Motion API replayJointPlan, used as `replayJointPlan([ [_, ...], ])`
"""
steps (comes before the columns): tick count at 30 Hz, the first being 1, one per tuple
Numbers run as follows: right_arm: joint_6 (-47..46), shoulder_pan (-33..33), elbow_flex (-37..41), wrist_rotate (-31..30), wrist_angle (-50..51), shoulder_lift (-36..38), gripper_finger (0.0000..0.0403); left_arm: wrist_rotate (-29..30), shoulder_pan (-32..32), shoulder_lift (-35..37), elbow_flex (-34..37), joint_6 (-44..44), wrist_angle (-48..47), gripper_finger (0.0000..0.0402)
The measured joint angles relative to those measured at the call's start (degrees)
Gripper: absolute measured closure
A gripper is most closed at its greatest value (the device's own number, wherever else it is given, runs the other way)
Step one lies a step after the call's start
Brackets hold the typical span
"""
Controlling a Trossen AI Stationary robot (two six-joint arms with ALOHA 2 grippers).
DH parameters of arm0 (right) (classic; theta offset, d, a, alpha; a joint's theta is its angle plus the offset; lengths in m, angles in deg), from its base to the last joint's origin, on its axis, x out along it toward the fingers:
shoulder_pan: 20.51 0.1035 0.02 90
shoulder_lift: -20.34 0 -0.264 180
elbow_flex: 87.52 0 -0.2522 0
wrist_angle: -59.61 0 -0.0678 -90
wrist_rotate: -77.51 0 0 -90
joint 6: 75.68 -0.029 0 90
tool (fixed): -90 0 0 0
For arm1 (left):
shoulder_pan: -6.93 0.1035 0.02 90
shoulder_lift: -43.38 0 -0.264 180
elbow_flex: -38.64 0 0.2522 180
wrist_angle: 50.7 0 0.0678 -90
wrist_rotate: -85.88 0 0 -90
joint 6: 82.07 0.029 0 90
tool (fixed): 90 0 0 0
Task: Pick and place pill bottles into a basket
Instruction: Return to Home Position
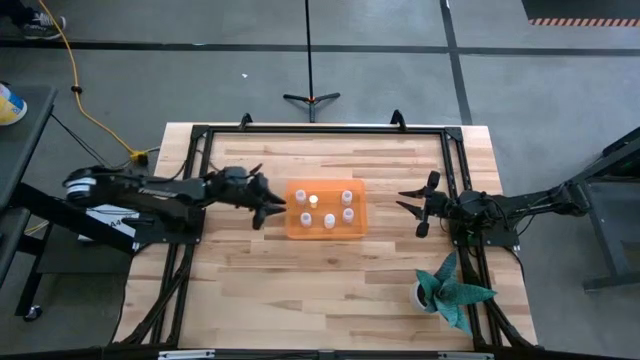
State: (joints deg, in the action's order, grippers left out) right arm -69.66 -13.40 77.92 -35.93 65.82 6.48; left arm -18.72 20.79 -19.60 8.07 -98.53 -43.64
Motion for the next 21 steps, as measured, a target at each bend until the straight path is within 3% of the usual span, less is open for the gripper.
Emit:
replayJointPlan([
  [5, -0.01, 0.00, 0.00, -0.02, -0.46, 0.00, 0.0295, -2.96, -0.02, 5.84, 5.76, -10.71, -0.44, 0.0237],
  [9, -0.02, 0.00, 0.00, -0.17, -0.46, 0.00, 0.0295, -4.72, -1.53, 9.85, 6.98, -2.77, -0.30, 0.0237],
  [15, 0.05, 0.00, 0.00, -0.16, -0.50, 0.00, 0.0295, 5.05, -5.69, 16.45, 7.03, 7.97, 0.29, 0.0236],
  [21, 0.11, 0.00, 0.00, -0.17, -0.48, 0.00, 0.0295, 9.14, -8.08, 23.80, 7.17, 12.87, -4.51, 0.0237],
])
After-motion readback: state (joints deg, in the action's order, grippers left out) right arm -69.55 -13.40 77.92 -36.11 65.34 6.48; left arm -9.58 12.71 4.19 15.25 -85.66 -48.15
